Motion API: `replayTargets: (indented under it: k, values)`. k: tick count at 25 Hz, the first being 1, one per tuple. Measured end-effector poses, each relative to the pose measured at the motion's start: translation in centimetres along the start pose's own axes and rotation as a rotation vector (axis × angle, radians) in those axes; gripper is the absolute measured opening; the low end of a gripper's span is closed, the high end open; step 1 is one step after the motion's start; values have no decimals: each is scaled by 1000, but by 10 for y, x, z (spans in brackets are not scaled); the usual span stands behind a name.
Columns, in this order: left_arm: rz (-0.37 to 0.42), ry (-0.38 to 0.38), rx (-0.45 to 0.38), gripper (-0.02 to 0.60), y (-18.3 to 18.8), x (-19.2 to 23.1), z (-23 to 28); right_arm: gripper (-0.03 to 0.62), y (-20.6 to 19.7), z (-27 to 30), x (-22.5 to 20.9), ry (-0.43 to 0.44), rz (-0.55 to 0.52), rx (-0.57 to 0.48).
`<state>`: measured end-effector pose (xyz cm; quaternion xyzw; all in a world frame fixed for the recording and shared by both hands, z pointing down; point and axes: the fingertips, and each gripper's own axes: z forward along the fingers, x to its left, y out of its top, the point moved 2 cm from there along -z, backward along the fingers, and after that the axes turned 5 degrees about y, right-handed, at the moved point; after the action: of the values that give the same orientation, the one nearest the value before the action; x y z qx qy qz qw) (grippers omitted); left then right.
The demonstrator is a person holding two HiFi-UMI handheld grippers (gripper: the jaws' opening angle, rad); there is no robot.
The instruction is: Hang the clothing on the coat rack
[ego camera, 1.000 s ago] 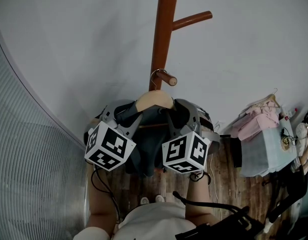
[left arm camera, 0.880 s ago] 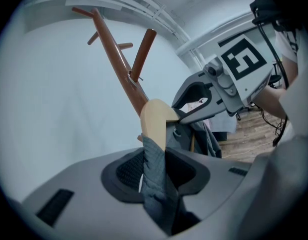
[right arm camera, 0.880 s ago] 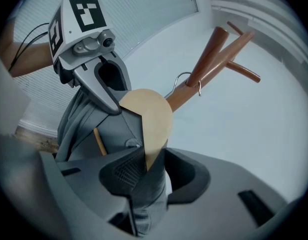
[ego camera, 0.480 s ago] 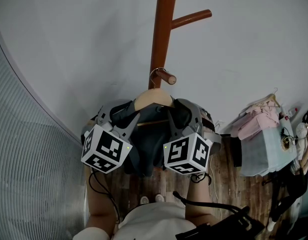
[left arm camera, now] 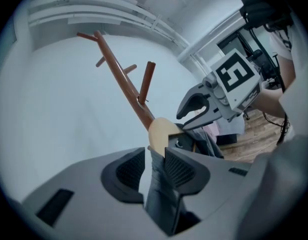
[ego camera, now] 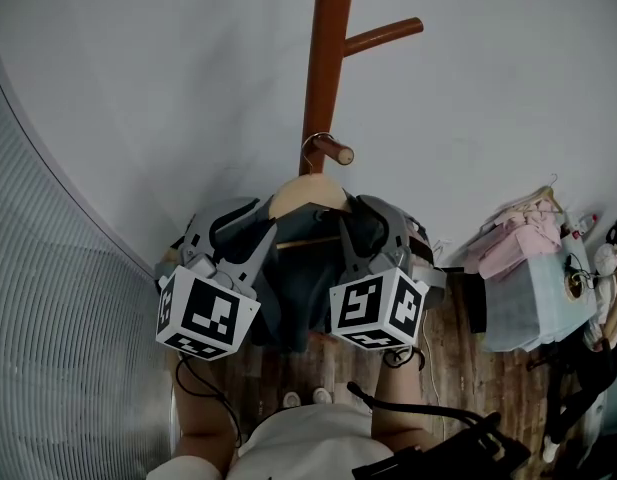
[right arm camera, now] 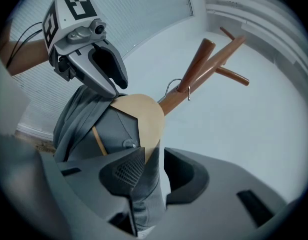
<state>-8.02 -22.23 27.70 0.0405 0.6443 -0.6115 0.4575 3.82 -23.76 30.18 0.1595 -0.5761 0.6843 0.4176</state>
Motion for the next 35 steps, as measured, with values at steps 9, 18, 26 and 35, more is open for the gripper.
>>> replayTargets:
  k: [9,18,26,35]
  values:
    - [-15,139,-105,104,15,11,-24,129,8,-12,1,-31,-3,-37]
    - [-103,264,-103,15,6,13,-34,35,19,-33,-9,-148,52,-109]
    - [-92,292,-128,15,5,4,-36,18,19,-46,-12,-201,103,-158]
    - [-68,349,-172,15,17,9,-46,17,26,-61,-23,-254,103,-216]
